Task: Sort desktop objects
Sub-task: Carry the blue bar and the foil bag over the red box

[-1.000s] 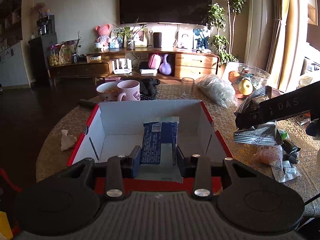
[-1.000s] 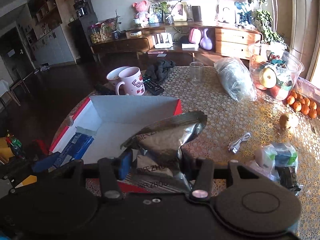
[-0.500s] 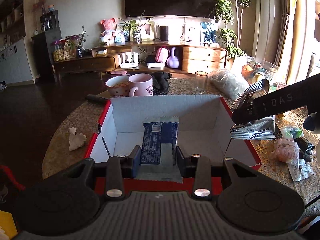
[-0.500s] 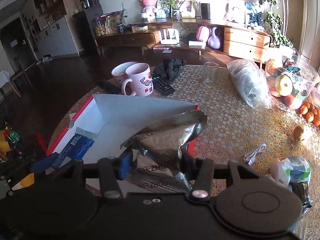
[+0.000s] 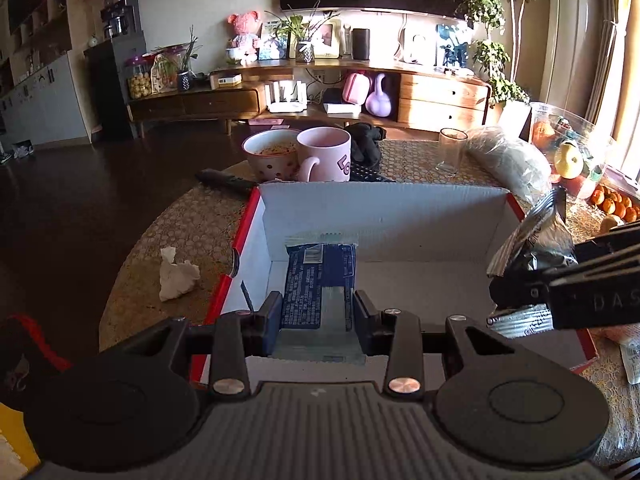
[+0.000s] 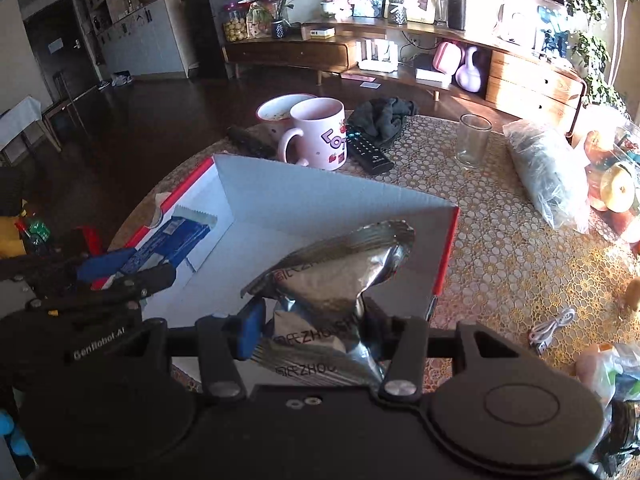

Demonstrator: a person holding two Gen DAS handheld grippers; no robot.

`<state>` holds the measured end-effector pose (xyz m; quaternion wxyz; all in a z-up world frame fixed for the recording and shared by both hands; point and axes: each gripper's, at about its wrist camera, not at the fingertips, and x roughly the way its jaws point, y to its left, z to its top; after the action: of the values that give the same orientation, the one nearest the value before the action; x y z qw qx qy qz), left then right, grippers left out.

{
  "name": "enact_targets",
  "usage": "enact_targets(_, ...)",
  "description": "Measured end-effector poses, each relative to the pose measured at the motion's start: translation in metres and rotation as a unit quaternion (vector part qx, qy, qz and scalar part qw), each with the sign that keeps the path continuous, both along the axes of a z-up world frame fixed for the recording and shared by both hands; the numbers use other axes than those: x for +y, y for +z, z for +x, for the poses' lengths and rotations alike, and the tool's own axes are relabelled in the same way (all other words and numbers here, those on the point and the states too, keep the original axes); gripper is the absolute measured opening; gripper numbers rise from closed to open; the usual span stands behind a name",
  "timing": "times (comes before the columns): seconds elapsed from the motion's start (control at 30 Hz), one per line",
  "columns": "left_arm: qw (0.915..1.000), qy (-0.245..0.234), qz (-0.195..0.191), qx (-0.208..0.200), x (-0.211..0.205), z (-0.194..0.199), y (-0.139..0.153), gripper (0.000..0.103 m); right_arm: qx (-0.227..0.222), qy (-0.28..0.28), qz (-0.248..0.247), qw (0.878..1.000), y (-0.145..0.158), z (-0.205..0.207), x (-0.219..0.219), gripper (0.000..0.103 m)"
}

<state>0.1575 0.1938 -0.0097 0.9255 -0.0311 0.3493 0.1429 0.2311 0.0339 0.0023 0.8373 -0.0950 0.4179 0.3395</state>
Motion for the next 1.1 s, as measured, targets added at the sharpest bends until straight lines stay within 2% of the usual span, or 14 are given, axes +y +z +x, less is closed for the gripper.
enact_targets(0.17,0.9998,-0.012,0.007,0.016,0.006,0.018,-0.001,0.036,-0.002,0.016,-0.015,1.0,-0.008,0.0,0.007,0.051)
enact_targets(0.63,0.9955,-0.037,0.028,0.082,0.003,0.06,-0.025,0.036,-0.001,0.024,-0.053,0.998,-0.03,0.008,0.017,0.05)
enact_targets(1.1,0.9844,-0.059,0.056,0.156,0.001,0.086,-0.051,0.036,0.008,0.04,-0.091,0.995,-0.053,0.01,0.026,0.051)
